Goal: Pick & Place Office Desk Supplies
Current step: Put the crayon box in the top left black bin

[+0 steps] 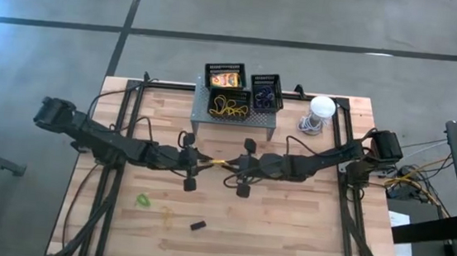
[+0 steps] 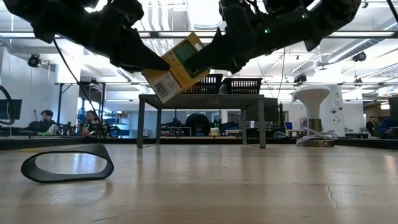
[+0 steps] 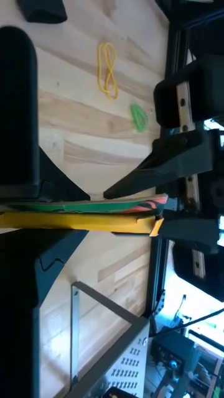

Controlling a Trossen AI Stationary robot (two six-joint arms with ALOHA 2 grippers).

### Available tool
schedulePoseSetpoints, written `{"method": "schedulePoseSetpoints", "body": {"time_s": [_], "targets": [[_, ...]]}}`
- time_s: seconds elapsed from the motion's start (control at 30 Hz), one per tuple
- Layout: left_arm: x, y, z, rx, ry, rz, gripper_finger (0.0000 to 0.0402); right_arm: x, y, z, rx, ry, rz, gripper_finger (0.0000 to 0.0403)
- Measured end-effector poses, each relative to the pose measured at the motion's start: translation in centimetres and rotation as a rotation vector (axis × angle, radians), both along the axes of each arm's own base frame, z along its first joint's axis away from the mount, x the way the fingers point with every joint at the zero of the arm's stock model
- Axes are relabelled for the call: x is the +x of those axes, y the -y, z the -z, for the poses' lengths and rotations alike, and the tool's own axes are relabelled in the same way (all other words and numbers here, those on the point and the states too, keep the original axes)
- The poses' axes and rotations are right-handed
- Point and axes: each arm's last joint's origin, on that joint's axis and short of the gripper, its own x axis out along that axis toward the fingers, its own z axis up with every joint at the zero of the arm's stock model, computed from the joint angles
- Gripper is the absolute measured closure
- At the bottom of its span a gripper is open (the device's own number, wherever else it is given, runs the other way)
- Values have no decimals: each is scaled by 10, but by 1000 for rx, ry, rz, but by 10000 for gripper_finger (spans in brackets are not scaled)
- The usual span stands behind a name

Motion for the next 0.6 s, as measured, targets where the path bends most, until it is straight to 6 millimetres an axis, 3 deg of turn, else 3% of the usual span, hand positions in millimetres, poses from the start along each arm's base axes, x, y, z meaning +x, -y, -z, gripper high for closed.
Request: {"method": "schedulePoseSetpoints", "body": {"time_s": [0.2, 0.33, 0.47, 0.6], "targets": [[0, 1, 1, 8, -19, 32, 371, 0, 0, 0, -22, -12, -12, 367], [1, 1, -5, 19, -43, 30, 375, -8, 1, -9, -33, -68, -4, 342], [7, 2, -25, 38, -140, 16, 370, -30, 5, -23, 4, -227, 63, 298], [15, 1, -64, 103, -216, -29, 362, -55, 8, -39, 71, -322, 113, 269]]}}
